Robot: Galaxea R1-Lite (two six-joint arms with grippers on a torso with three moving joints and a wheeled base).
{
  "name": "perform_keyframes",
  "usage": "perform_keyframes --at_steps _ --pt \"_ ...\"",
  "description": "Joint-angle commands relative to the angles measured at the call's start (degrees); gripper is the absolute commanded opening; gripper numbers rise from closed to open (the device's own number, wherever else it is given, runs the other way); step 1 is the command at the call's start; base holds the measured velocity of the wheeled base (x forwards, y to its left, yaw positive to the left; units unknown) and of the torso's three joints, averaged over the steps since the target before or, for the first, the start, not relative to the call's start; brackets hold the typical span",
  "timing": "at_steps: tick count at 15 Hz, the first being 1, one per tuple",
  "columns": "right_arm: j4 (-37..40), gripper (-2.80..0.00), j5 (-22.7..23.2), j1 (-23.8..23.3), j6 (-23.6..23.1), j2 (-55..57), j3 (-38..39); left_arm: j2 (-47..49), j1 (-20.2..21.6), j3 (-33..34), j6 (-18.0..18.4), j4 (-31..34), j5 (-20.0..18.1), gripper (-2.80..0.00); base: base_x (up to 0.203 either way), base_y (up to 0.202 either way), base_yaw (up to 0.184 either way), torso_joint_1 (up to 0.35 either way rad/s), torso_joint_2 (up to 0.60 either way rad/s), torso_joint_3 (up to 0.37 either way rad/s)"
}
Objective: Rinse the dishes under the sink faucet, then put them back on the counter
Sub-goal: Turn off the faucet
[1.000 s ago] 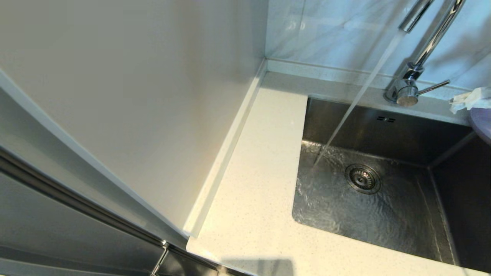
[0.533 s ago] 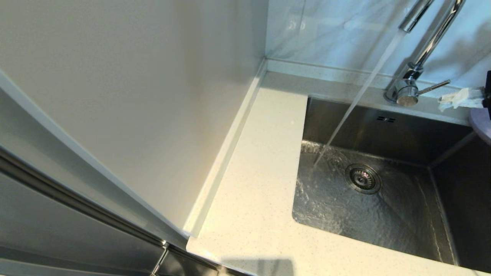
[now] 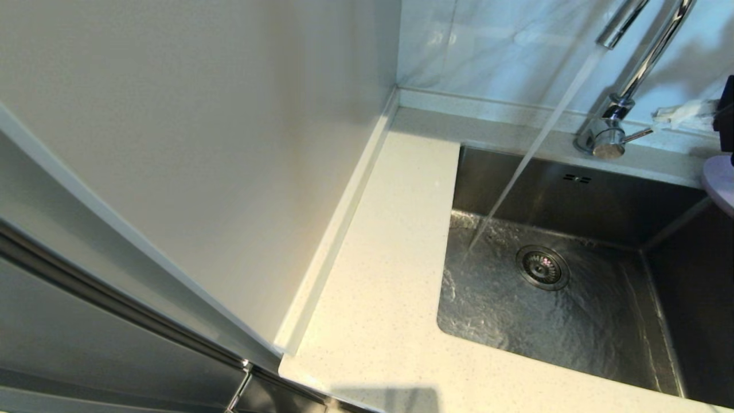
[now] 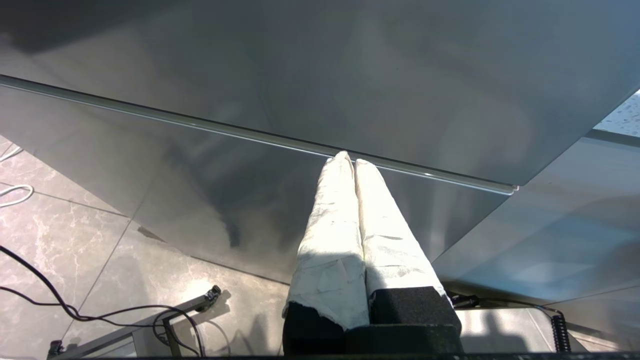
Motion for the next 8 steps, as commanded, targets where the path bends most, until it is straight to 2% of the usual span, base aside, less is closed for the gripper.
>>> perform_keyframes --at_steps 1,8 --pt "-2.48 -2.8 0.27 0.04 0.19 0.6 0.01 0.0 0.01 0.0 -0.03 0.0 -0.02 -2.8 0.0 0.0 0.0 0.0 0.0 0.0" --pt "-4.87 -2.8 0.27 -0.05 1.89 0.76 0.01 0.0 0.01 0.0 -0.06 0.0 -0.02 -2.8 0.0 0.0 0.0 0.0 0.0 0.0"
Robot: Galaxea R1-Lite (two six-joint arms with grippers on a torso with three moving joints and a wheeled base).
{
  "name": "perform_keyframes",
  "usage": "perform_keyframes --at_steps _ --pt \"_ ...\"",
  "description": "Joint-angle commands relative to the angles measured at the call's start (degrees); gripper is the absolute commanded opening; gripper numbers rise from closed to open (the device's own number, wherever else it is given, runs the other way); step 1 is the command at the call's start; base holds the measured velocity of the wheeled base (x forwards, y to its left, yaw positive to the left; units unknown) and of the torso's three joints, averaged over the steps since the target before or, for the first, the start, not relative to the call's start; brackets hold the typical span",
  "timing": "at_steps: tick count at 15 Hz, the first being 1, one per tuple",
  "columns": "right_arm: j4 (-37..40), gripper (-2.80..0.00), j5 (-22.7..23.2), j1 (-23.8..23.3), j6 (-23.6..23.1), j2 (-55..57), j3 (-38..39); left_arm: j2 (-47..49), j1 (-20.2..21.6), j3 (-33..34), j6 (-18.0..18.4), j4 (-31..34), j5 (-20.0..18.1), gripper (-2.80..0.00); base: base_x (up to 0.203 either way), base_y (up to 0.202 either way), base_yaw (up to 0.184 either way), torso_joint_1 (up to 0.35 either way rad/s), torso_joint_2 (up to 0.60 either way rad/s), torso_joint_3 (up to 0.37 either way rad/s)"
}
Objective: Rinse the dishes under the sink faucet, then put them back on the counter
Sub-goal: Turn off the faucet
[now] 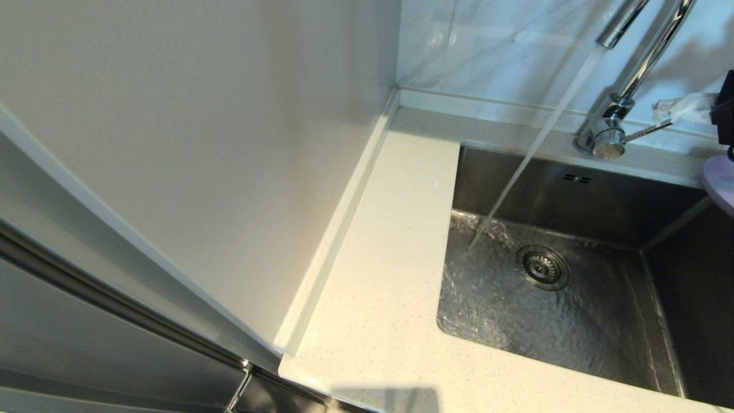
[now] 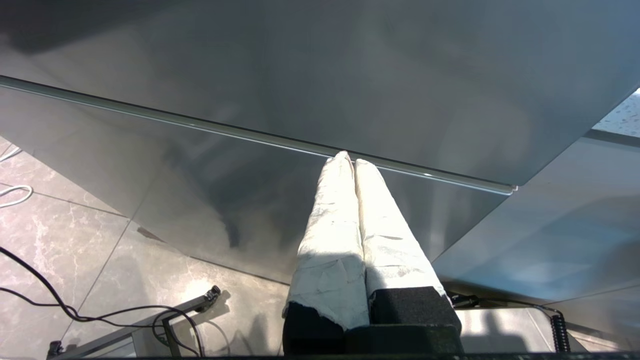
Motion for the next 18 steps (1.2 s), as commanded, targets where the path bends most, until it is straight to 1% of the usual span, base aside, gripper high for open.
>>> perform_keyframes --at_steps 1,3,5,6,8,10,12,13,14,16,18 --pt "-0.35 -2.8 0.58 -0.11 1.82 -0.17 0.01 0.0 0.01 0.0 -0.09 0.0 0.01 -2.8 0.0 0.0 0.0 0.0 0.0 0.0" --pt "-3.06 -2.8 3.25 -0.46 5.14 -0.29 0.01 0.0 0.01 0.0 0.0 0.0 0.01 -2.8 0.0 0.0 0.0 0.0 0.0 0.0" --pt "-6.55 -2.8 4.0 -0.86 10.03 -0.46 0.01 0.0 0.01 0.0 0.0 0.0 0.01 -2.8 0.0 0.0 0.0 0.0 0.0 0.0" --pt "-6.71 -2.8 4.95 -0.82 10.8 -0.46 0.01 0.0 0.01 0.0 0.0 0.0 0.01 -2.8 0.0 0.0 0.0 0.0 0.0 0.0" --pt "-6.26 -2.8 7.61 -0.91 10.9 -0.29 0.1 0.0 0.01 0.0 0.0 0.0 0.01 -2.8 0.0 0.0 0.0 0.0 0.0 0.0" --pt "-4.57 -2.8 7.71 -0.93 10.75 0.06 0.09 0.0 0.01 0.0 0.0 0.0 0.01 -2.8 0.0 0.0 0.0 0.0 0.0 0.0" --pt "-2.54 -2.8 7.54 -0.98 9.21 0.41 0.1 0.0 0.01 0.0 -0.04 0.0 0.01 -2.8 0.0 0.0 0.0 0.0 0.0 0.0" --pt "-1.43 -2.8 7.38 -1.01 6.89 0.56 0.1 0.0 0.01 0.0 0.0 0.0 0.01 -2.8 0.0 0.0 0.0 0.0 0.0 0.0" --pt "0.41 -2.8 7.14 -1.12 2.82 0.58 0.1 0.0 0.01 0.0 0.0 0.0 0.01 -2.8 0.0 0.0 0.0 0.0 0.0 0.0" --pt "8.12 -2.8 6.11 -1.52 -7.37 0.48 0.1 0.0 0.01 0.0 -0.09 0.0 0.01 -2.8 0.0 0.0 0.0 0.0 0.0 0.0" --pt "18.78 -2.8 3.68 -1.67 -18.23 0.43 0.1 0.0 0.01 0.0 -0.09 0.0 0.01 -2.8 0.0 0.0 0.0 0.0 0.0 0.0"
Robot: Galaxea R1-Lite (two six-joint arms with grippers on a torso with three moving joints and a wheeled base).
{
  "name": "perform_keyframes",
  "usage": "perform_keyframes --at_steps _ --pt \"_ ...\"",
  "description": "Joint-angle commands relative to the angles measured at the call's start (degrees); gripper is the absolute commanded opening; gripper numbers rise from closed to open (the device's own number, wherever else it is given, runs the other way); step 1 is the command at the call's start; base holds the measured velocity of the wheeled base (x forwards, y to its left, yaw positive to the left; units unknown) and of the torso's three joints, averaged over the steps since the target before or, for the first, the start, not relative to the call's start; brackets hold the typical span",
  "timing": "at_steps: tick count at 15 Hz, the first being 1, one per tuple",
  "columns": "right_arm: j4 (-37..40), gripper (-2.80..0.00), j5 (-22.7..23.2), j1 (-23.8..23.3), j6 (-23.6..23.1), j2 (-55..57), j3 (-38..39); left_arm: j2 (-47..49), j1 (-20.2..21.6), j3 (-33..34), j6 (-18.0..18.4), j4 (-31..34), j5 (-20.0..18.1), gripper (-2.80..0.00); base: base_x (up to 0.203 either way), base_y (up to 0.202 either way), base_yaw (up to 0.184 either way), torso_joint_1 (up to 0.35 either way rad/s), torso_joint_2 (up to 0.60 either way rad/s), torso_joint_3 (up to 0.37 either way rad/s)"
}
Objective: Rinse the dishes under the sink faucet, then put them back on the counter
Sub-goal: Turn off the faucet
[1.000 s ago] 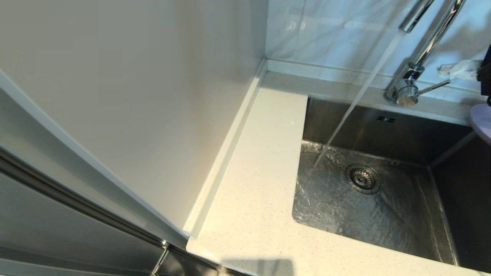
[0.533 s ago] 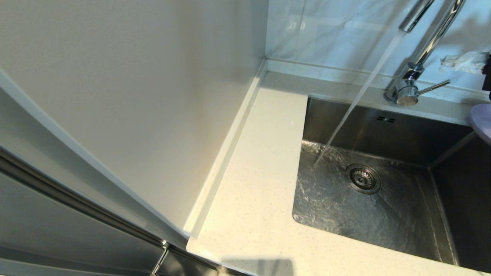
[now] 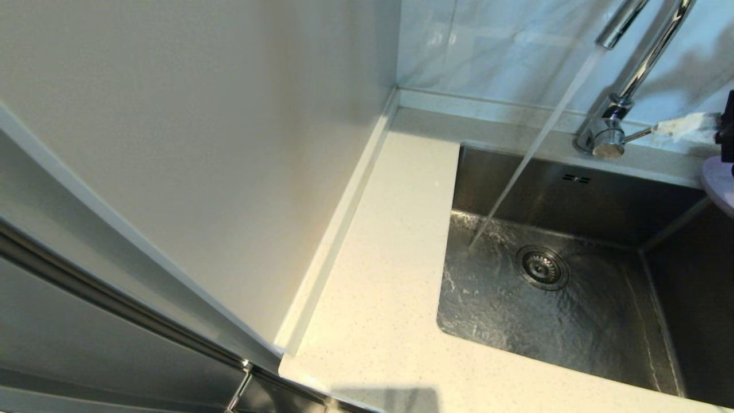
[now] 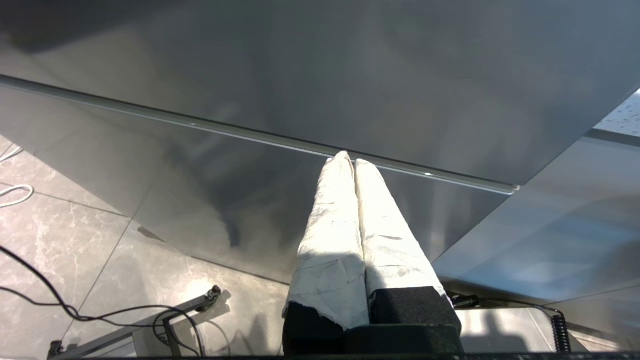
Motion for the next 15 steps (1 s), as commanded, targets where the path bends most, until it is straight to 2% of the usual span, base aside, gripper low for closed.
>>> perform_keyframes --at_steps 1,2,3,8,10,15 --pt "11.44 -2.8 -2.34 -0.25 -12.79 0.11 0.01 0.0 0.01 0.0 0.02 -0.03 0.01 -2.8 0.0 0.0 0.0 0.0 0.0 0.0" --pt "15.44 -2.8 -4.21 -0.36 -17.16 0.21 0.01 0.0 0.01 0.0 0.01 -0.03 0.01 -2.8 0.0 0.0 0.0 0.0 0.0 0.0" --pt "18.12 -2.8 -5.59 -0.4 -19.52 0.51 0.01 0.0 0.01 0.0 0.02 -0.03 0.01 -2.8 0.0 0.0 0.0 0.0 0.0 0.0" --pt "17.96 -2.8 -5.7 -0.41 -19.23 1.34 -0.06 0.0 0.01 0.0 0.02 -0.03 0.01 -2.8 0.0 0.0 0.0 0.0 0.0 0.0" --pt "17.7 -2.8 -5.62 -0.35 -18.26 1.5 -0.08 0.0 0.01 0.0 0.02 -0.03 0.01 -2.8 0.0 0.0 0.0 0.0 0.0 0.0" --pt "10.28 -2.8 -5.7 0.13 -8.79 2.09 -0.08 0.0 0.01 0.0 0.02 -0.03 0.01 -2.8 0.0 0.0 0.0 0.0 0.0 0.0"
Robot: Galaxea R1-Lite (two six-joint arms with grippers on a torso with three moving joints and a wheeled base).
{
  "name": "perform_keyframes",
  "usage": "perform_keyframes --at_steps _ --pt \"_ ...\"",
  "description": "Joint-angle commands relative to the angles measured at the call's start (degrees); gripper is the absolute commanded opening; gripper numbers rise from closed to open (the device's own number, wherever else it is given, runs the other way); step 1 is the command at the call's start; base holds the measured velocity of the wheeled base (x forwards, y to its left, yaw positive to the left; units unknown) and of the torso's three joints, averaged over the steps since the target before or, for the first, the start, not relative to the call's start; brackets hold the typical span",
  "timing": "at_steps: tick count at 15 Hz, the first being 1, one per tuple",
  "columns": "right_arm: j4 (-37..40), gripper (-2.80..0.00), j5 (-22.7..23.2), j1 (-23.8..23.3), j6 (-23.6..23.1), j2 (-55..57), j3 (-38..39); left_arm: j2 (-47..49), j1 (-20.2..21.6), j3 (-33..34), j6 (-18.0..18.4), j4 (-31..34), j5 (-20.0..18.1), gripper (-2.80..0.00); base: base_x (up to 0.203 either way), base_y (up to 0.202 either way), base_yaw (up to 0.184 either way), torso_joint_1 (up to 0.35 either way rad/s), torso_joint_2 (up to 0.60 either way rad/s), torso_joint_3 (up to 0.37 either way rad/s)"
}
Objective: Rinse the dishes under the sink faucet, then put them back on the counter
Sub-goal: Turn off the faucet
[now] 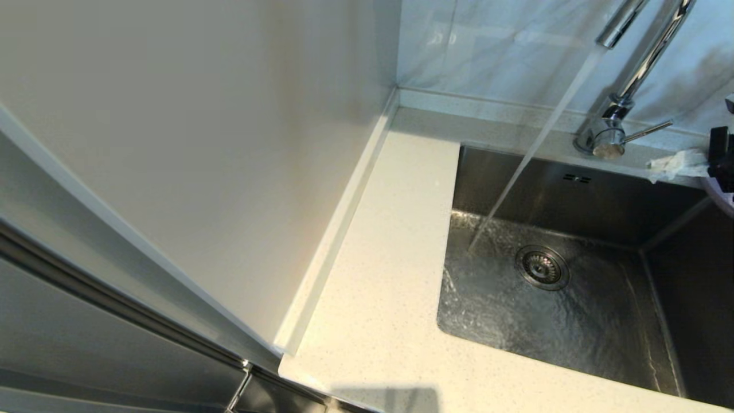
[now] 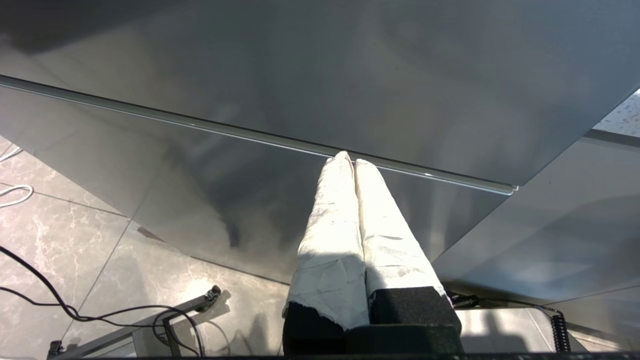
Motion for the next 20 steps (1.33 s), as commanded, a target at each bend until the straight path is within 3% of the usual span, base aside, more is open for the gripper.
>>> perform_keyframes --at_steps 1,5,13,20 --pt "-2.92 -2.8 0.29 0.25 2.25 0.81 -0.02 0.0 0.01 0.0 -0.07 0.0 -0.01 -2.8 0.0 0.0 0.0 0.0 0.0 0.0" --pt "-9.54 -2.8 -1.5 0.85 7.23 1.52 -0.02 0.0 0.01 0.0 -0.09 0.0 -0.01 -2.8 0.0 0.0 0.0 0.0 0.0 0.0" --pt "-10.12 -2.8 -1.93 1.31 9.99 1.02 -0.02 0.0 0.01 0.0 0.0 0.0 -0.01 -2.8 0.0 0.0 0.0 0.0 0.0 0.0" --pt "-16.55 -2.8 0.33 2.1 18.38 -0.12 -0.07 0.0 0.01 0.0 0.0 0.0 -0.01 -2.8 0.0 0.0 0.0 0.0 0.0 0.0"
